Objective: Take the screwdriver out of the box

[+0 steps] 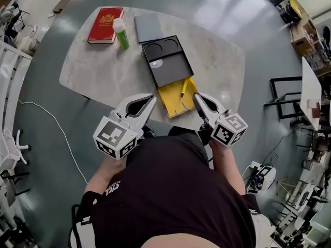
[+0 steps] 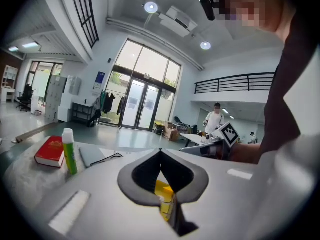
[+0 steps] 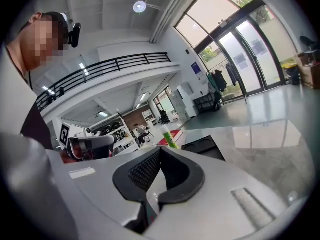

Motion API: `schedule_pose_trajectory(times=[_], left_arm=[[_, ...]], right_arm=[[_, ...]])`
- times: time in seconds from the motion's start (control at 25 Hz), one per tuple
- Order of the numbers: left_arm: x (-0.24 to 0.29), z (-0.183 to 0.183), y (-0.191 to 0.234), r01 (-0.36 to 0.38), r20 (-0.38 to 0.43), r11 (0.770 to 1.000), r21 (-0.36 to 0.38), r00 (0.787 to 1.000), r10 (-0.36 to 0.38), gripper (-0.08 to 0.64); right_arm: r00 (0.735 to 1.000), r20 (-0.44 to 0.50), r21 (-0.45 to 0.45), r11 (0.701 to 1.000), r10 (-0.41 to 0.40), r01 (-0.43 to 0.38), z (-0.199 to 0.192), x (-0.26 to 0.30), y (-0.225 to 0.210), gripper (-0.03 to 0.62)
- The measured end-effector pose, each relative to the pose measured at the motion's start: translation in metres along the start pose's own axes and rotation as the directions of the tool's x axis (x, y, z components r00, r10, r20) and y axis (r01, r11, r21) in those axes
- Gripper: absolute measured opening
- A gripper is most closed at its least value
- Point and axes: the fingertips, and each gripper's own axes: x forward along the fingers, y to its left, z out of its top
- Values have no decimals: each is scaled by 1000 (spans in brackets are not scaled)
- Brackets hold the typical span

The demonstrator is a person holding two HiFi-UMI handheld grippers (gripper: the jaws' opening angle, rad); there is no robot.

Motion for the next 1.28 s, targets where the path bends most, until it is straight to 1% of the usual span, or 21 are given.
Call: schedule_pose_trajectory(times=[0.2,0.28,0.36,0.52,0.76,1.04,1.28], left_arm=[[29,-23,-4,55,-43,998,-15,998,-56,2],[42,-31,-6,66,-79,998,-8,995,-66,3],[54,-41,-6,61,-122,998,-8,991,-61,3],[80,-58,-9,41,-194,999,-29,980,-46,3],[122,-89,-21,16,-293,999,-52,956,-31,3],[149,-132,-21,-34,-405,994,-106,914,-12,3],[160,-161,-14,-111,-469,985,-133,883,36,3]], right_arm=[[998,-6,41,997,-62,62,-18,-15,-21,14],[997,-2,58,995,-77,77,-18,-18,-33,14],[997,-10,63,995,-76,77,-19,-17,-42,14],[998,-49,44,998,-41,43,-19,-14,-54,14],[993,-122,63,998,4,4,-25,-10,-90,14],[985,-153,64,996,75,-66,-10,7,-109,14],[970,-215,82,992,116,-100,-17,9,-125,14]])
